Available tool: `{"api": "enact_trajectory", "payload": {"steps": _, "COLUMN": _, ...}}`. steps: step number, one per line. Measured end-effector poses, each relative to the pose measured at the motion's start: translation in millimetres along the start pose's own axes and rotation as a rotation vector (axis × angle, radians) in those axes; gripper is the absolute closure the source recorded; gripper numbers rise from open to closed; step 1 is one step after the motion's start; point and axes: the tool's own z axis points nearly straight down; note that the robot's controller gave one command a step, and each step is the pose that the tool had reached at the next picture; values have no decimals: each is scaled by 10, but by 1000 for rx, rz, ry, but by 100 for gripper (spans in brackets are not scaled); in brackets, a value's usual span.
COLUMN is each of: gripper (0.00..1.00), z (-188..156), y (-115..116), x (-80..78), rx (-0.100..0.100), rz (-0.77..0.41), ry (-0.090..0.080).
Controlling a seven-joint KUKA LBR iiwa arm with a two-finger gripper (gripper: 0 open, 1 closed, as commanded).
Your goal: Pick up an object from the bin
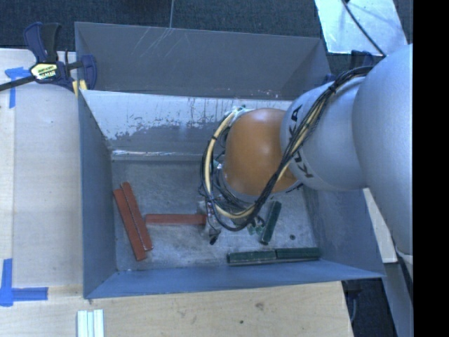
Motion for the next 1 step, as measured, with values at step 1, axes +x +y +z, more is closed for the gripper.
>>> {"api": "enact_trajectory", "payload": {"steps": 1, "gripper": 100, "z": -908, "y": 529, "x": -75, "rx": -2, "rz": 9, "ry": -9}}
